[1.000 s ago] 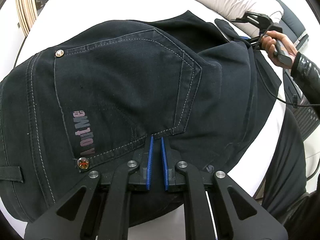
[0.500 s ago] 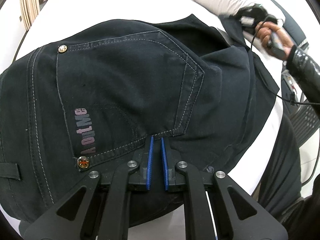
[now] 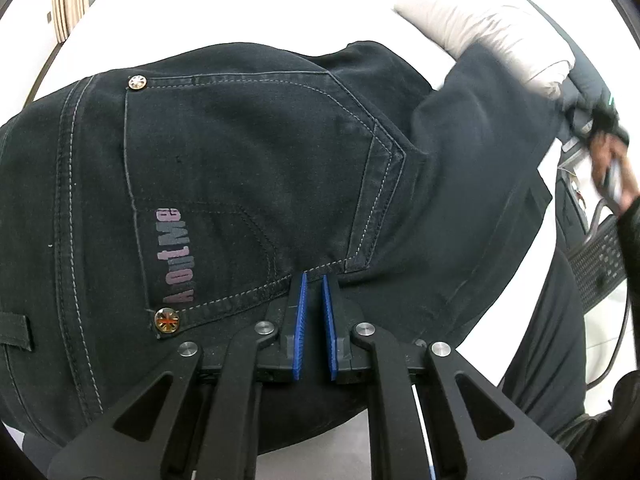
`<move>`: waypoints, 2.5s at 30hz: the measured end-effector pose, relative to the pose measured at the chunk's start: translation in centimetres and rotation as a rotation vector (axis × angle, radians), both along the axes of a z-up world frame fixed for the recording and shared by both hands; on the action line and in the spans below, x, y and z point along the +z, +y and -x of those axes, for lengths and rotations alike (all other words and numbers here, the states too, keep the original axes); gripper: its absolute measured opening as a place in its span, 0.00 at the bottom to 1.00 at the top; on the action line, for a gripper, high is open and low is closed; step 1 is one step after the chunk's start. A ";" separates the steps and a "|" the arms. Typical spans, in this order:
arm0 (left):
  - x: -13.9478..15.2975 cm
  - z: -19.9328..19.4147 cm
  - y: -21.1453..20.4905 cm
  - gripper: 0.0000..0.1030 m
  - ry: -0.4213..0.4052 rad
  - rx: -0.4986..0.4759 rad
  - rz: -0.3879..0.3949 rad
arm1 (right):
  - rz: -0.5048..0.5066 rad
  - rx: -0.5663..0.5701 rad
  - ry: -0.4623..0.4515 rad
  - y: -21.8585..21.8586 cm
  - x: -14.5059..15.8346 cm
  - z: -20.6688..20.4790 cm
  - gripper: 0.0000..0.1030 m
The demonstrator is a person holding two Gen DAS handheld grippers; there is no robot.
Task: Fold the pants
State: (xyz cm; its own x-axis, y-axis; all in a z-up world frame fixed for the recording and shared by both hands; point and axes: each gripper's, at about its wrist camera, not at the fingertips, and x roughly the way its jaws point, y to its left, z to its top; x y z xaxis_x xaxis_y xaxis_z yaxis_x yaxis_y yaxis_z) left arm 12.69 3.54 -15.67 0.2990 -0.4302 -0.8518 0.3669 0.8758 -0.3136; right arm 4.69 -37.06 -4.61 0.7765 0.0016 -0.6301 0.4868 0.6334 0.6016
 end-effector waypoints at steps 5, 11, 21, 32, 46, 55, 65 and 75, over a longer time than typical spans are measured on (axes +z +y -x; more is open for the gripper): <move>0.6 -0.4 -0.8 0.08 0.013 0.002 -0.008 | -0.142 -0.151 0.091 -2.4 -7.1 6.0 0.04; 0.9 -0.7 -1.3 0.08 0.017 0.010 -0.018 | -0.166 -0.185 0.012 -2.8 -7.9 8.4 0.04; 1.6 -1.1 -2.5 0.08 0.028 -0.006 -0.034 | -0.269 -0.297 0.040 -3.1 -11.0 11.1 0.03; 2.1 -1.1 -2.7 0.08 0.027 -0.007 -0.036 | -0.189 -0.290 0.085 -3.8 -10.3 10.9 0.03; 2.3 0.5 -0.5 0.08 0.005 0.031 0.015 | -0.098 0.007 0.076 5.2 -3.0 10.6 0.52; 2.2 1.1 0.0 0.08 -0.002 0.037 0.017 | -0.542 0.306 0.071 17.0 -9.6 7.3 0.52; 2.2 1.3 0.5 0.08 -0.005 0.050 0.018 | -0.637 0.286 0.094 17.8 -12.3 7.0 0.52; 2.2 1.2 0.0 0.08 -0.004 0.049 0.011 | -0.659 0.300 0.100 17.6 -13.9 5.8 0.10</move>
State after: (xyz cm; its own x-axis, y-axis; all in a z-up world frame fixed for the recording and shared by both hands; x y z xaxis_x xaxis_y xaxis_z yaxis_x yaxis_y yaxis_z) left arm 11.51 3.54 -13.50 0.3237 -0.4240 -0.8459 0.3251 0.8894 -0.3214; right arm -1.11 -19.50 -18.56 0.6221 0.6088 -0.4923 0.4213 0.2697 0.8659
